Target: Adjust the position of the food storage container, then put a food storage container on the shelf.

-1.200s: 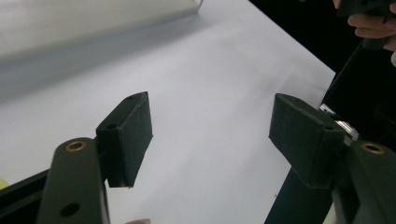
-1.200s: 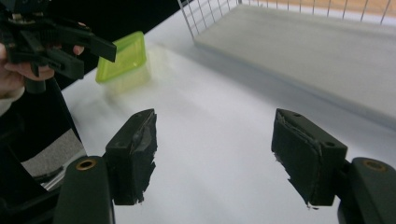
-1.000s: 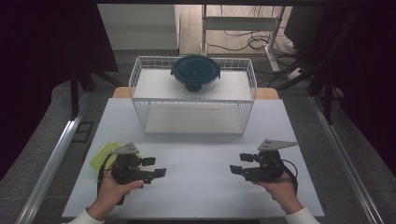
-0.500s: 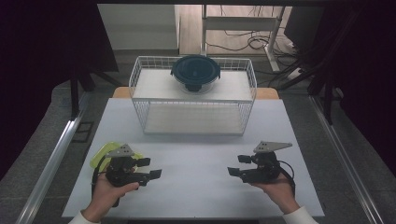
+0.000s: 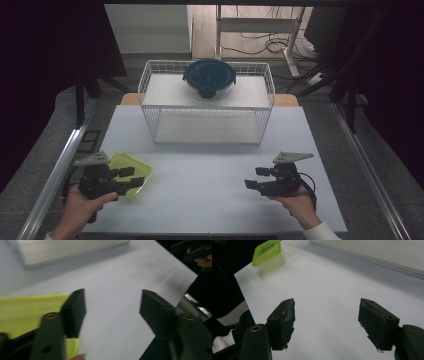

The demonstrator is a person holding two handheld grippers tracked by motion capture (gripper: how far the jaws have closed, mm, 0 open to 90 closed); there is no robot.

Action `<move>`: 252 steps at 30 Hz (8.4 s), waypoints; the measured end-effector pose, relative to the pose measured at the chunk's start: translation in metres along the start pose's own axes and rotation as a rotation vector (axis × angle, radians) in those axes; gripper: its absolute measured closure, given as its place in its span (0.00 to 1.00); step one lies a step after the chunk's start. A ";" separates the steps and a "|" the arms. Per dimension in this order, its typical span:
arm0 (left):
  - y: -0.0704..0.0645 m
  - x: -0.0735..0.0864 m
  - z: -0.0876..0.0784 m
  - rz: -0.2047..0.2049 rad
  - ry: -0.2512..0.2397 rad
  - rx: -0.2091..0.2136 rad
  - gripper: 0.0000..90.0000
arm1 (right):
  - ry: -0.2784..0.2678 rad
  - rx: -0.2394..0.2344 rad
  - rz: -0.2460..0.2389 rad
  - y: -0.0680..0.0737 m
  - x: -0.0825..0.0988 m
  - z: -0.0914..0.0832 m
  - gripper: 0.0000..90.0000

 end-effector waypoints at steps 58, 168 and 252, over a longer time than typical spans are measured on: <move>0.153 0.011 0.004 -0.106 0.270 -0.439 1.00 | 0.043 0.042 0.025 -0.005 0.010 0.009 0.32; -0.006 -0.003 0.102 -0.123 0.036 0.057 0.27 | 0.000 0.032 0.109 -0.011 0.015 0.021 0.24; 0.012 0.022 0.159 -0.523 0.105 0.361 0.88 | 0.042 -0.164 0.638 -0.034 0.024 0.086 0.88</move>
Point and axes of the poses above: each handheld gripper's, and its own axes: z roughly forward along the jaws, x roughly out of its underside, y roughly to its left, the point moved 3 cm from there along z, roughly forward along the jaws, and after that the axes turned 10 degrees about -y, right-handed, at the moved point
